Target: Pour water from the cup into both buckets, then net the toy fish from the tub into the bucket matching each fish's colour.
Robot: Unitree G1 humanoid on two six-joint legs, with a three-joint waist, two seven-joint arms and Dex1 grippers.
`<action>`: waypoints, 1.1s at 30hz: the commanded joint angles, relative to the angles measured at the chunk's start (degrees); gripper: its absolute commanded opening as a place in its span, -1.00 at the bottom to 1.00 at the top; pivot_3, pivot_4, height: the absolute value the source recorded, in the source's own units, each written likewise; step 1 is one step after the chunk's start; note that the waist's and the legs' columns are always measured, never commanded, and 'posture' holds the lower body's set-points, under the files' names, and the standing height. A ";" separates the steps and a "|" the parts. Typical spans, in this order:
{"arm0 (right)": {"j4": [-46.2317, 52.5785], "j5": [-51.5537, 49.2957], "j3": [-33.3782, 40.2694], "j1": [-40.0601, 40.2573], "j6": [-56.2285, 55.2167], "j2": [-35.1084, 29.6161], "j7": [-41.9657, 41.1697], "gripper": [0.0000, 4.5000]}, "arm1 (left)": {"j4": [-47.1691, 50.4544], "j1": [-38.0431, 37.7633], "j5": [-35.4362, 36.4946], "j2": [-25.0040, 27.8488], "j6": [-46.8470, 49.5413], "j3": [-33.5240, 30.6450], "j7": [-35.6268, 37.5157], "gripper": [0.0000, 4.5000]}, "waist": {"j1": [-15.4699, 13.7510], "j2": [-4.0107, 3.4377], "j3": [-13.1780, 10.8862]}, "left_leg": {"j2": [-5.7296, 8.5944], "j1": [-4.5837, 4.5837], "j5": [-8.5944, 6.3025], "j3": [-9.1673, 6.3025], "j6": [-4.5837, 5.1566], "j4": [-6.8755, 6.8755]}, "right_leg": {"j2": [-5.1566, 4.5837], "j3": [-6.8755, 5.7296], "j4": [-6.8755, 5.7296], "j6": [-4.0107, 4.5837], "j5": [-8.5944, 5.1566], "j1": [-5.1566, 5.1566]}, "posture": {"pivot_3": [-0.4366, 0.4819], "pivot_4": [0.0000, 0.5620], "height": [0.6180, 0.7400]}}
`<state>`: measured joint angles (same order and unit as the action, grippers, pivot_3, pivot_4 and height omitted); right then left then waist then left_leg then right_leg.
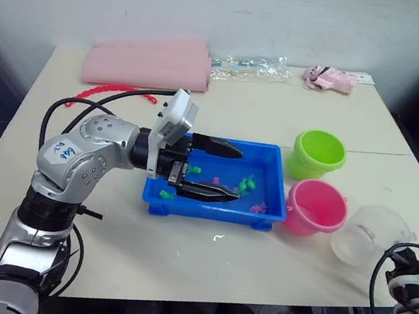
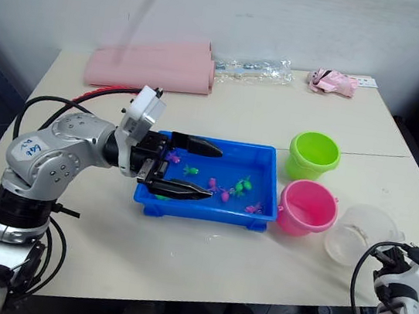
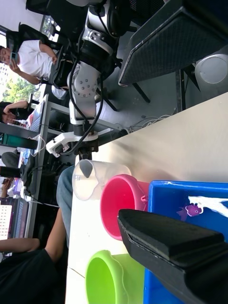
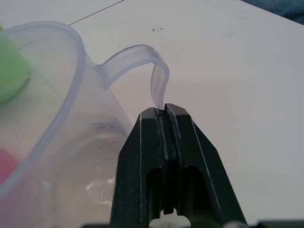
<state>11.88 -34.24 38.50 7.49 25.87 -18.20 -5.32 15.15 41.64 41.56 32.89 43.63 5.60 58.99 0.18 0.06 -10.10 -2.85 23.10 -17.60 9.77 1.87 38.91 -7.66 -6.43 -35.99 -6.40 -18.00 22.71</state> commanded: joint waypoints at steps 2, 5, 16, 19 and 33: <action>6.39 0.14 -0.03 3.82 0.47 0.93 0.87 -0.66 | 1.31 0.26 0.00 -0.08 -0.41 0.00 0.52 1.00 | -0.03 0.00 0.00 | -0.01 0.00 0.00 0.00 -0.01 0.00 | 0.00 0.00 0.00 0.00 0.00 0.00 | -0.05 -0.47 0.96; 6.78 2.25 -0.68 5.77 0.05 -1.65 -1.48 -0.29 | 1.27 0.31 -0.03 -0.25 -0.40 0.08 0.51 1.00 | -0.09 0.00 0.00 | 0.00 0.00 0.00 0.00 -0.01 0.00 | 0.00 0.00 0.00 0.00 0.00 0.00 | -0.05 -0.47 0.96; -5.34 8.70 -2.51 5.58 -7.19 -12.03 -13.31 -0.29 | 1.65 0.77 0.00 -0.39 0.04 0.03 0.22 1.00 | -0.06 -0.02 0.01 | 0.01 -0.03 -0.01 0.04 0.00 -0.01 | 0.04 0.04 0.01 0.00 0.00 0.01 | -0.05 -0.47 0.96; -9.31 9.47 -2.97 4.00 -9.99 -12.76 -15.72 -0.29 | 1.97 0.72 0.20 -0.13 0.37 -0.22 0.09 1.00 | -0.08 -0.01 0.01 | 0.03 -0.03 -0.01 0.07 0.00 0.01 | 0.03 0.05 0.01 0.00 0.00 0.00 | -0.05 -0.47 0.96; -15.70 9.99 -5.16 -0.32 -15.58 -12.75 -22.26 -0.84 | 2.21 1.33 0.30 0.63 1.39 -0.75 0.05 1.00 | -0.11 -0.01 0.01 | 0.02 -0.04 -0.01 0.07 0.00 0.03 | 0.02 0.06 -0.01 -0.01 0.00 0.00 | -0.05 -0.47 0.96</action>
<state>-4.41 -24.38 32.55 6.97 11.44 -30.30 -27.11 15.26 41.82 41.40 32.80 45.10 5.96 58.93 0.07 0.05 -10.09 -2.83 23.05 -17.61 9.84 1.87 38.95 -7.63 -6.37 -36.01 -6.40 -17.99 22.71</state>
